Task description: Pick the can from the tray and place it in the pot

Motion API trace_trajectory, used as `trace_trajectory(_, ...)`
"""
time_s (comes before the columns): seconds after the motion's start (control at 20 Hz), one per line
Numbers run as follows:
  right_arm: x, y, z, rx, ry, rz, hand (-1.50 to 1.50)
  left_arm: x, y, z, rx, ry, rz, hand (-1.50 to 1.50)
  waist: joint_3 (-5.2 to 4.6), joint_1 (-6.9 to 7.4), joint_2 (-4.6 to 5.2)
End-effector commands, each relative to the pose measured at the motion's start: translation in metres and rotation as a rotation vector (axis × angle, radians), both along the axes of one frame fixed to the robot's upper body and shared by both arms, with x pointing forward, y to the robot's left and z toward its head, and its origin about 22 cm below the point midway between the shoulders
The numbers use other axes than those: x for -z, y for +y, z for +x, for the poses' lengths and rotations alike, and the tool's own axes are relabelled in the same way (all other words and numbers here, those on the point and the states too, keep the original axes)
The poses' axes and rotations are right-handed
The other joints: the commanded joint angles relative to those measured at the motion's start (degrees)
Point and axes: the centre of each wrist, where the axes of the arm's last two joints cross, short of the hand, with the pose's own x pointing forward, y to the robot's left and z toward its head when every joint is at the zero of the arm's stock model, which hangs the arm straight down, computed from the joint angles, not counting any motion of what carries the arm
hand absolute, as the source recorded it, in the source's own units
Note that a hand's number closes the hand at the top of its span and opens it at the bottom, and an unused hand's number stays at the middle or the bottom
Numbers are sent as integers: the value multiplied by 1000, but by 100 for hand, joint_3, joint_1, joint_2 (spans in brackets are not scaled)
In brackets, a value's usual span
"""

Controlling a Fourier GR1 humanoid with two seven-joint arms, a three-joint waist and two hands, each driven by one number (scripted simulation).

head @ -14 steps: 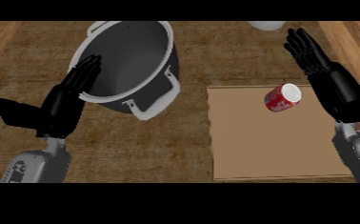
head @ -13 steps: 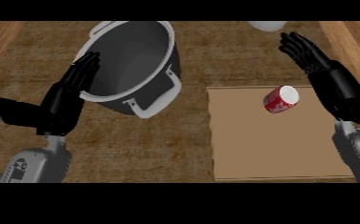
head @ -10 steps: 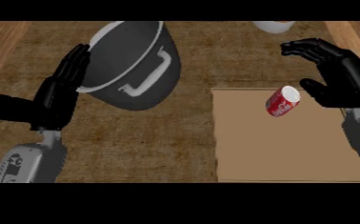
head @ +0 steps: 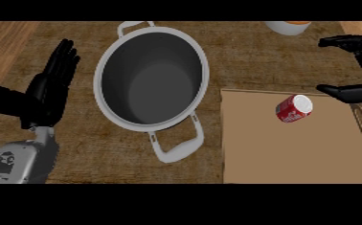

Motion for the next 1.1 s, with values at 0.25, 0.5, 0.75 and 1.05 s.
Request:
trace_trajectory(0.25, -35, -59, 6, -187, -37, -95, -150, -7, 7, 6, -36, 29, 11, 0, -21, -116, -72)
trace_trajectory(0.5, -58, -29, 17, -304, 97, -423, -150, 2, -3, 6, -54, 44, 5, 0, -35, -155, -100)
trace_trajectory(0.75, -74, 5, 22, -379, 104, -727, -150, -8, -4, 0, -50, 42, 13, 0, -37, -169, -144)
trace_trajectory(1.05, -61, 37, 28, -430, 155, -917, -150, -5, 5, -10, -60, 47, 17, 0, -39, -229, -153)
